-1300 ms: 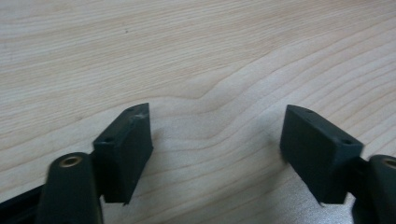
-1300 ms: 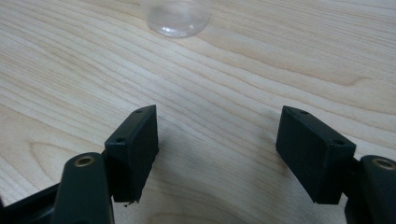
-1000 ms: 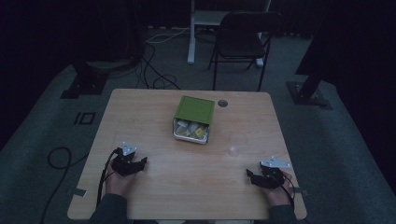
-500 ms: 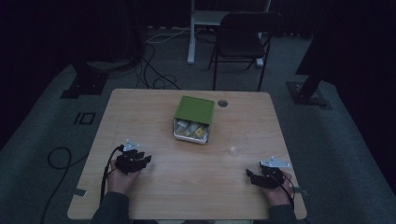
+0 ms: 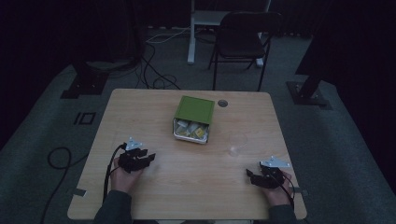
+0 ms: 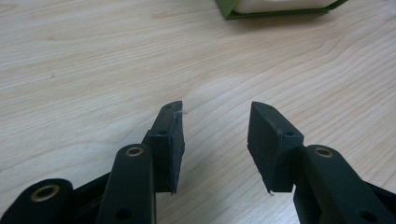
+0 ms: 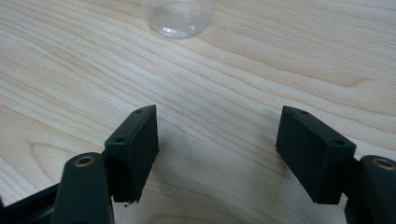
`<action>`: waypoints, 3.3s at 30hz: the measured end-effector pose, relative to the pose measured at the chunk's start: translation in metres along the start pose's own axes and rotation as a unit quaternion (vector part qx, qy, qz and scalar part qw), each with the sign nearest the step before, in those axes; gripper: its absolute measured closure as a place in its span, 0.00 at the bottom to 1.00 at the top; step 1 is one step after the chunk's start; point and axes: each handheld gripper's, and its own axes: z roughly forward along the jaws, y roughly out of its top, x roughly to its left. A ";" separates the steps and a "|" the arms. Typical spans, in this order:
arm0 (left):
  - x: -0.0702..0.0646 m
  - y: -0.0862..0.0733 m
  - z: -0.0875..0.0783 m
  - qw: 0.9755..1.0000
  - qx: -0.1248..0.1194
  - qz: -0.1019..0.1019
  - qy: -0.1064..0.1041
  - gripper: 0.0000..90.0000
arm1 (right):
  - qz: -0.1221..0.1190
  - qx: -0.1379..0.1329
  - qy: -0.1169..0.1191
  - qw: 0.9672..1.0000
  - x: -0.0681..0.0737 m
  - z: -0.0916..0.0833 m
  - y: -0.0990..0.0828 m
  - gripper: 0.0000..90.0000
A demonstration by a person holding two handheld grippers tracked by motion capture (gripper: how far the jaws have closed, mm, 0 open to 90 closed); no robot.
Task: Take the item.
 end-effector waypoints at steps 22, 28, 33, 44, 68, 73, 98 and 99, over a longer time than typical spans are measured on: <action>-0.029 0.025 0.013 0.998 -0.011 0.061 -0.021 0.58 | 0.000 0.000 0.000 1.000 0.000 0.000 0.000 0.33; -0.039 0.033 0.018 0.997 -0.011 0.074 -0.031 0.56 | 0.000 0.000 0.000 1.000 0.000 0.000 0.000 0.33; -0.048 0.040 0.024 0.995 -0.009 0.086 -0.039 0.56 | 0.000 0.000 0.000 1.000 0.000 0.000 0.000 0.33; -0.063 0.058 0.037 0.993 -0.019 0.097 -0.065 0.56 | 0.000 0.000 0.000 1.000 0.000 0.000 0.000 0.33; -0.094 0.089 0.072 0.990 -0.026 0.116 -0.080 0.40 | 0.000 0.000 0.000 1.000 0.000 0.000 0.000 0.33; -0.094 0.097 0.085 0.990 -0.021 0.118 -0.073 0.38 | 0.000 0.000 0.000 1.000 0.000 0.000 0.000 0.33; -0.087 0.090 0.093 0.988 0.000 0.090 -0.125 0.47 | 0.000 0.000 0.000 1.000 0.000 0.000 0.000 0.33; -0.087 0.089 0.091 0.988 0.001 0.093 -0.126 0.47 | 0.000 0.000 0.000 1.000 0.000 0.000 0.000 0.33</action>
